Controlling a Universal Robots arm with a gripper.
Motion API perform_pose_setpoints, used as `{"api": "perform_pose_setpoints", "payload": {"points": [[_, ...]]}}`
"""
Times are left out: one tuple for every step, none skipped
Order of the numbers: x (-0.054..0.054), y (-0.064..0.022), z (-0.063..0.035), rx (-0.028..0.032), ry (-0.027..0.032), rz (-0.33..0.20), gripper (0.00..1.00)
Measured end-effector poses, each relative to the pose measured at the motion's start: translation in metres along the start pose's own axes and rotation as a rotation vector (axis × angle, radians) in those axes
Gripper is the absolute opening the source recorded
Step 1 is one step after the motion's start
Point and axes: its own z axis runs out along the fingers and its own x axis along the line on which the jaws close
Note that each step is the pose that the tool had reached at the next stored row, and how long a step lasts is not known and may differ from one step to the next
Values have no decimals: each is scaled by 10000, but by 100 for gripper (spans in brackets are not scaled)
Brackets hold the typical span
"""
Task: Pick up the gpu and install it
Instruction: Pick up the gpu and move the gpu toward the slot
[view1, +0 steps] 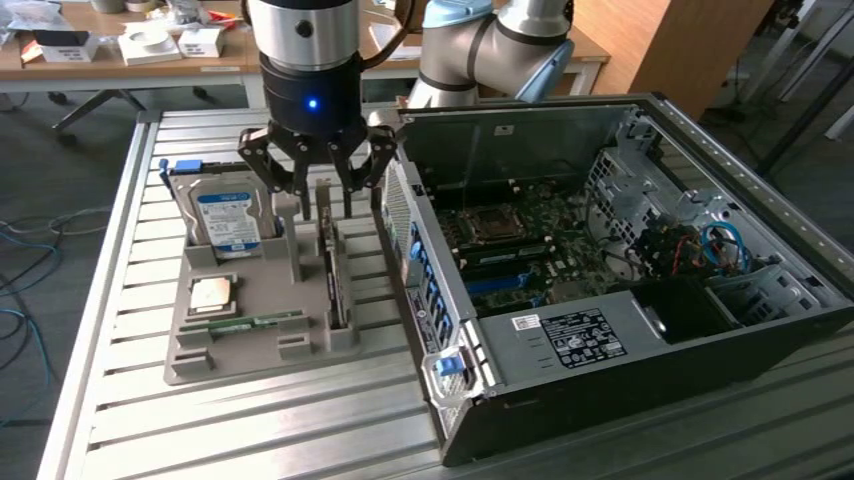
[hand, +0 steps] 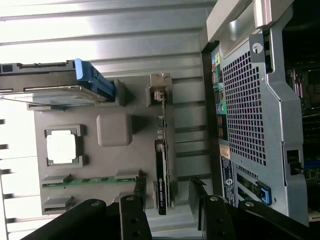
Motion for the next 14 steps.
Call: {"api": "perform_pose_setpoints", "payload": {"points": [[7, -1, 1, 0, -1, 0, 47], [17, -2, 1, 1, 2, 0, 47], [24, -3, 2, 2, 2, 1, 47], [27, -3, 4, 0, 1, -1, 47], [27, -3, 3, 1, 1, -1, 47], [27, -3, 3, 1, 2, -2, 47], [27, -3, 3, 1, 3, -1, 47], [27, -3, 2, 2, 3, -1, 47], [28, -3, 3, 2, 3, -1, 47], [28, -3, 3, 3, 3, 0, 47], [28, -4, 6, 3, 3, -1, 47], [28, -4, 12, 2, 2, -1, 47], [28, -4, 20, 1, 2, 0, 47], [29, -5, 28, 1, 2, 0, 47]]}}
